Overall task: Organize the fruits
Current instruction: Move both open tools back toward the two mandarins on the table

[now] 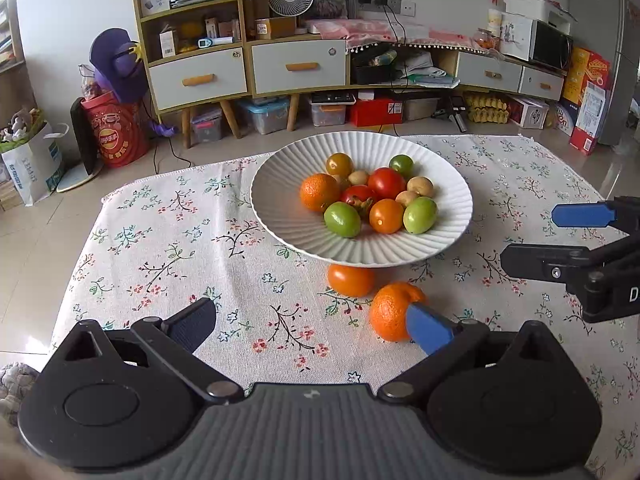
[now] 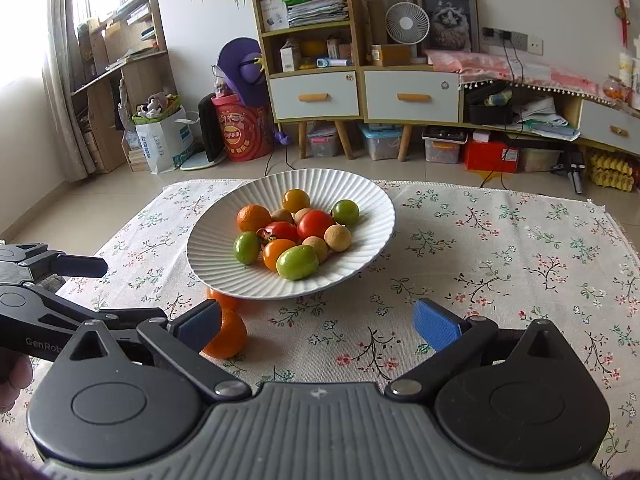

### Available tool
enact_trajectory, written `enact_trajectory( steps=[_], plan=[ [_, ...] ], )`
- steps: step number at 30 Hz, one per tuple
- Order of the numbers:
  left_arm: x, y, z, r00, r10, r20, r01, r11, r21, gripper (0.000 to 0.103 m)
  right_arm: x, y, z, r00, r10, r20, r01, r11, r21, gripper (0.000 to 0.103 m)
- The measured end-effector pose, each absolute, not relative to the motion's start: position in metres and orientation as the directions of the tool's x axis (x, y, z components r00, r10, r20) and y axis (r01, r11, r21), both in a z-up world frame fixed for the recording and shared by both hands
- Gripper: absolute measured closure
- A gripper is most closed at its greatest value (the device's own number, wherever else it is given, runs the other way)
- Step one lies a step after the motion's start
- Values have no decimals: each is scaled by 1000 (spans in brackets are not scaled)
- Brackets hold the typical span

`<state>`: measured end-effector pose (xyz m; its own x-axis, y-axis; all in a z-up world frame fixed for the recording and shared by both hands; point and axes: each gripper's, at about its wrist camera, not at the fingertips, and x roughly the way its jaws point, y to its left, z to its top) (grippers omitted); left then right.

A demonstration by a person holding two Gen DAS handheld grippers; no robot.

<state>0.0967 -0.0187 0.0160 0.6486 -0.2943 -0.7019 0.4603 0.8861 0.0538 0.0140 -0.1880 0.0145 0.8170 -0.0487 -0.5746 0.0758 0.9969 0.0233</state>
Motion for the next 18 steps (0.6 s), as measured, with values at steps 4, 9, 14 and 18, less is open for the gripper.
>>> enact_trajectory(
  steps=[4, 9, 14, 18],
  plan=[
    [96, -16, 7, 647, -287, -707, 469, 880, 72, 5, 11, -183, 5, 822, -72, -564, 81, 997, -9, 1],
    [101, -8, -2, 652, -269, -709, 449, 890, 75, 5, 9, -172, -6, 818, -78, -570, 58, 997, -54, 1],
    [107, -3, -8, 653, -251, -714, 449, 888, 99, 5, 11, -160, -12, 815, -41, -578, 0, 997, -71, 1],
    [109, 0, -13, 664, -227, -713, 452, 881, 141, 5, 16, -150, -19, 804, -14, -594, -50, 995, -91, 1]
  ],
)
